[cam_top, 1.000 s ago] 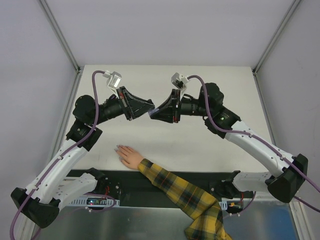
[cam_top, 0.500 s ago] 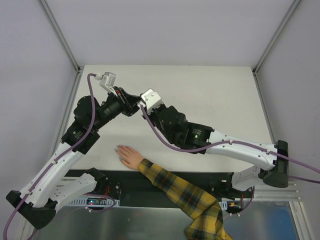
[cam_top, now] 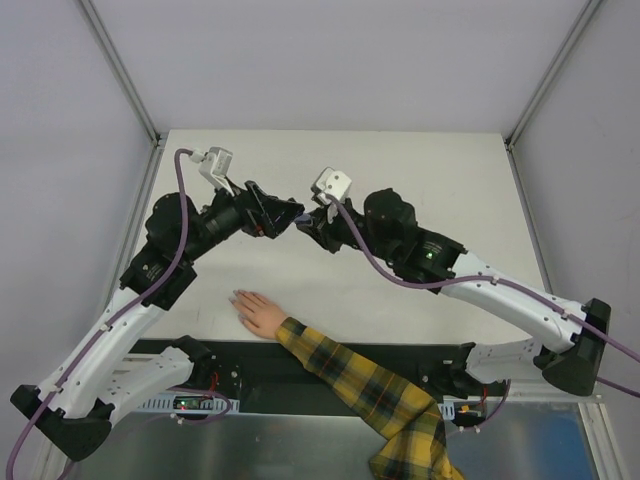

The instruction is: Paint the nails

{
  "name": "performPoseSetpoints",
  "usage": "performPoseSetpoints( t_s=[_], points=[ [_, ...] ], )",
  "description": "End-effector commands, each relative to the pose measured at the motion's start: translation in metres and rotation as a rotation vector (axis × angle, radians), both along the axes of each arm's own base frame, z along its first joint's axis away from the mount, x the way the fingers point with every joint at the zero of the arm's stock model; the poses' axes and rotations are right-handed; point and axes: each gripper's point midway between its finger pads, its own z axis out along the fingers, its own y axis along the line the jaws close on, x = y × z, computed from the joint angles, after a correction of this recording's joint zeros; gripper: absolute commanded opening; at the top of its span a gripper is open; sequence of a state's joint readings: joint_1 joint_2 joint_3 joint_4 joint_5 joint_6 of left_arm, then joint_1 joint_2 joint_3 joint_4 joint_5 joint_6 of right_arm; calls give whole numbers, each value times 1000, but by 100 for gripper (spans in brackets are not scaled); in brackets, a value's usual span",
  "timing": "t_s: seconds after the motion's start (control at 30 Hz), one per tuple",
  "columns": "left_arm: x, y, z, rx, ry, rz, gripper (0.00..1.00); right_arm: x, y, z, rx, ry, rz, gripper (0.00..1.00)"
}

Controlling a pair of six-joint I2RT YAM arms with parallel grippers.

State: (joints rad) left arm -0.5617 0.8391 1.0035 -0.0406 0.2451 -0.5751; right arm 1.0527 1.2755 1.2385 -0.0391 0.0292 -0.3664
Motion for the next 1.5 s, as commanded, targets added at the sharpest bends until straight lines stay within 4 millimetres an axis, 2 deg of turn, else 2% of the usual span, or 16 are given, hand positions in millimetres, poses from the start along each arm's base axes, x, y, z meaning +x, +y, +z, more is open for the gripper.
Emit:
performPoseSetpoints(
  t_s=[0.0,0.03,0.07,0.1,0.27,0.53,0.83,1.07,1.2,1.27,1.3,1.33,1.37,1.4,1.43,1.47],
  points=[
    [-26,-3,40,-51,-134,-129,93,-47,-7,23,145,143,286,0],
    [-30,-6,43,-62,-149,-183,95,-63,-8,25,166,187,393,0],
    [-35,-8,46,-87,-144,-220,98,-57,-13,30,220,237,408,0],
    [-35,-10,46,-102,-140,-246,99,-73,-15,33,236,279,526,0],
    [-50,-19,54,-242,-158,-439,97,-79,-24,38,298,356,641,0],
    [-49,-29,49,-248,-124,-532,70,-74,-24,49,344,356,644,0],
    [-53,-32,41,-186,-127,-553,60,-52,-17,50,370,362,572,0],
    [-51,-31,41,-152,-135,-526,45,-46,-13,53,382,364,557,0],
    [-46,-30,41,-138,-132,-491,23,-38,-12,53,391,356,517,0],
    [-43,-29,44,-125,-136,-465,5,-27,-13,53,403,336,429,0],
    [-35,-28,37,-114,-92,-411,0,-17,-14,51,374,262,367,0],
    [-31,-27,36,-100,-95,-385,0,-25,-9,37,283,275,303,0],
    [-31,-26,38,-97,-96,-364,0,15,-27,38,248,173,-34,0],
    [-20,-22,33,-93,-70,-283,0,25,-39,33,175,102,-200,0],
    [-18,-20,34,-89,-74,-251,0,10,-35,26,72,19,-266,0],
    [-18,-18,37,-89,-78,-217,0,32,-63,38,22,-83,-545,0]
  ],
)
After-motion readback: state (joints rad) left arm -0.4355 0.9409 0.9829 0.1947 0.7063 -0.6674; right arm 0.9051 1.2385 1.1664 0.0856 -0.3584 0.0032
